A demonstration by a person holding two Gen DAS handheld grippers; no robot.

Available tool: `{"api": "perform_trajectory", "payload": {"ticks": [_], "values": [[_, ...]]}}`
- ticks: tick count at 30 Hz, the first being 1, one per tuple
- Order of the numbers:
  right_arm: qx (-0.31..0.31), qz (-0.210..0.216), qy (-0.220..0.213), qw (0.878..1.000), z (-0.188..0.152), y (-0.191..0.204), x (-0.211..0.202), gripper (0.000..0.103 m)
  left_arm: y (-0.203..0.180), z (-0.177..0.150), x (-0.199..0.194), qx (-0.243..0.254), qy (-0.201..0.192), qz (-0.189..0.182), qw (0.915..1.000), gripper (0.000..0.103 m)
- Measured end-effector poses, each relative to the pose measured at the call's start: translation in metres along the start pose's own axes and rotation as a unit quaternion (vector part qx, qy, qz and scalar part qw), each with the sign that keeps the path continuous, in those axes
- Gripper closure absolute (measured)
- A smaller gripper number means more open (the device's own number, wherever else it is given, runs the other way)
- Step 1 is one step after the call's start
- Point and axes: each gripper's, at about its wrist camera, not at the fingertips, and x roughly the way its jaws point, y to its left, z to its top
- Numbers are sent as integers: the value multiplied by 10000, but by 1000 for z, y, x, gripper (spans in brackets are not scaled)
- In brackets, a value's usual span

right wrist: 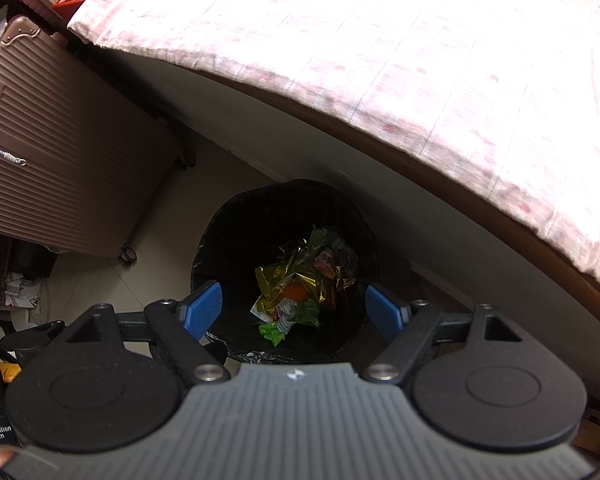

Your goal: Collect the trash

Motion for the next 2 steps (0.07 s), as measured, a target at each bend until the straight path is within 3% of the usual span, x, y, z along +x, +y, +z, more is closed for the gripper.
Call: {"api": "perform_trajectory", "payload": {"ticks": [2], "values": [[35, 20, 2, 10000, 0, -4, -2, 16, -2, 1, -1, 31, -6, 29, 10000, 10]]}}
